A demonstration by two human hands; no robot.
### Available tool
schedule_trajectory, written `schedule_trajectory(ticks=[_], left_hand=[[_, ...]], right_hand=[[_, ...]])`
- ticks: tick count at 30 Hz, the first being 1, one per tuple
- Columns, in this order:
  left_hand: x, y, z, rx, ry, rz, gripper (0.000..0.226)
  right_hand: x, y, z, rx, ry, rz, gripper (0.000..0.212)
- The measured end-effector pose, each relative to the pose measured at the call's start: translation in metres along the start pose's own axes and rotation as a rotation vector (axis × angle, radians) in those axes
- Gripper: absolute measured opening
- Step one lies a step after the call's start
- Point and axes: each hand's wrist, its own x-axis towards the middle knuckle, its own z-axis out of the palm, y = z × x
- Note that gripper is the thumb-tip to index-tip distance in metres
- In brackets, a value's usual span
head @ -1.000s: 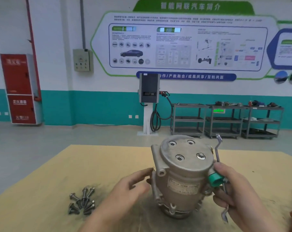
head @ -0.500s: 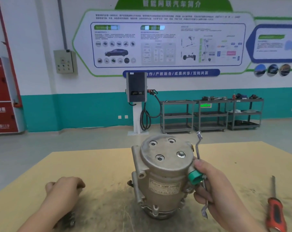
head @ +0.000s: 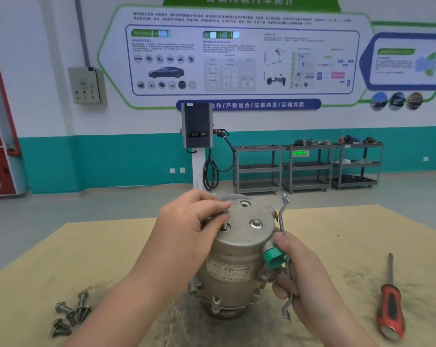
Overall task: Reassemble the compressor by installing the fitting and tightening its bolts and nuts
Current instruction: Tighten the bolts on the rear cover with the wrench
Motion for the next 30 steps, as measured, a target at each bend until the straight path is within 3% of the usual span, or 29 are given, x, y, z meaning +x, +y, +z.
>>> schedule_trajectory(ticks=[6, 9, 12, 15, 18, 21, 23, 27, 30], left_hand=[[-0.003, -0.006, -0.005, 0.083, -0.139, 0.096, 0.019], [-0.002, -0.015, -0.005, -0.046, -0.338, -0.103, 0.054], [0.0, -0.018, 0.0, -0.068, -0.524, -0.281, 0.106], [-0.006, -0.013, 0.01, 0.02, -0.452, -0.316, 0.124], [-0.018, -0.002, 0.016, 0.289, -0.364, -0.284, 0.118], [-0.02, 0.007, 0.011, 0.425, -0.422, -0.296, 0.122], [-0.013, 0.01, 0.008, 0.447, -0.487, -0.301, 0.129], [0.004, 0.013, 0.007, 0.323, -0.631, -0.331, 0.134], [0.003, 0.012, 0.012, 0.282, -0.652, -0.345, 0.133]], right_hand=[[0.0, -0.001, -0.001, -0.001, 0.014, 0.021, 0.031], [-0.001, -0.005, -0.001, -0.013, 0.126, 0.101, 0.026], [0.003, -0.014, -0.017, 0.152, 0.418, 0.251, 0.038], [0.003, -0.037, -0.038, 0.427, 0.554, 0.022, 0.023], [0.001, -0.071, -0.04, 0.702, 0.421, -0.198, 0.017], [0.01, -0.099, -0.02, 0.882, 0.146, -0.183, 0.023], [0.019, -0.107, -0.002, 0.873, 0.061, -0.125, 0.028], [0.037, -0.1, 0.025, 0.828, 0.069, -0.029, 0.03], [0.047, -0.087, 0.025, 0.844, 0.091, -0.006, 0.03]])
